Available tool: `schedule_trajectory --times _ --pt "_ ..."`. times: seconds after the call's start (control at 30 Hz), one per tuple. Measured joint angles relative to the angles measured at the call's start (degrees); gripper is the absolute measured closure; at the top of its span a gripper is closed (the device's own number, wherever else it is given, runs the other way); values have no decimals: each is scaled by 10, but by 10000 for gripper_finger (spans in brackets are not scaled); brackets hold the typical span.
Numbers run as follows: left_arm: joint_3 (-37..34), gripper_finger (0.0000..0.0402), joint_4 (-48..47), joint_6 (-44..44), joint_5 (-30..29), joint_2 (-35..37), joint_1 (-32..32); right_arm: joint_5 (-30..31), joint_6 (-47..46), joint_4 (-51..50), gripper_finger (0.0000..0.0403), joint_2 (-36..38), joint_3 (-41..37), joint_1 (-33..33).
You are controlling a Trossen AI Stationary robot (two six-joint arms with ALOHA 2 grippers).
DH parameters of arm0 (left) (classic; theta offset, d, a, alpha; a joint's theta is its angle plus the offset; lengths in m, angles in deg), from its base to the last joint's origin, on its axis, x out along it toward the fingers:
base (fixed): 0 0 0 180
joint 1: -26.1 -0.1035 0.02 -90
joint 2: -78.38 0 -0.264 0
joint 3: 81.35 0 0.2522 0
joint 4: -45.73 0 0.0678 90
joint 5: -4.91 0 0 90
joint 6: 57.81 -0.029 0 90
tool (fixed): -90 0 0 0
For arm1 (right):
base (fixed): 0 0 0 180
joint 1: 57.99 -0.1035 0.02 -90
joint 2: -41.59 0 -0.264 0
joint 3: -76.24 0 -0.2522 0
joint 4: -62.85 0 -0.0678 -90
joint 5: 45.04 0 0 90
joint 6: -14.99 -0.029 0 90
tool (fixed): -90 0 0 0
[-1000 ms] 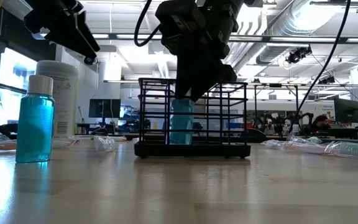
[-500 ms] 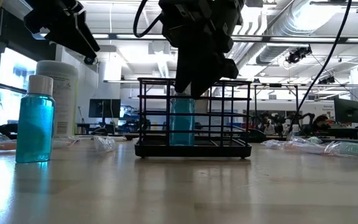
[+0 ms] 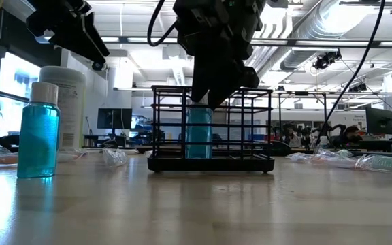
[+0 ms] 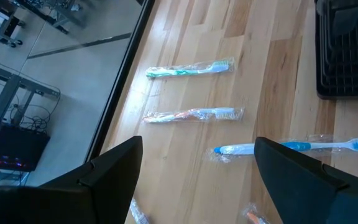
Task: Pick & Place toothbrushing station
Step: Put the right blue mouthwash into the black wire organizer
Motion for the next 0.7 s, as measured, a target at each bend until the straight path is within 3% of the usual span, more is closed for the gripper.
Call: schedule_trajectory --times 0.17,0.4,0.7 --pt "0 98 0 0 0 0 0 -6 -13 0 243 0 1 5" --pt "0 98 0 0 0 0 0 -64 -27 2 242 0 1 20" --pt "0 98 0 0 0 0 0 -74 -28 -5 242 0 1 27"
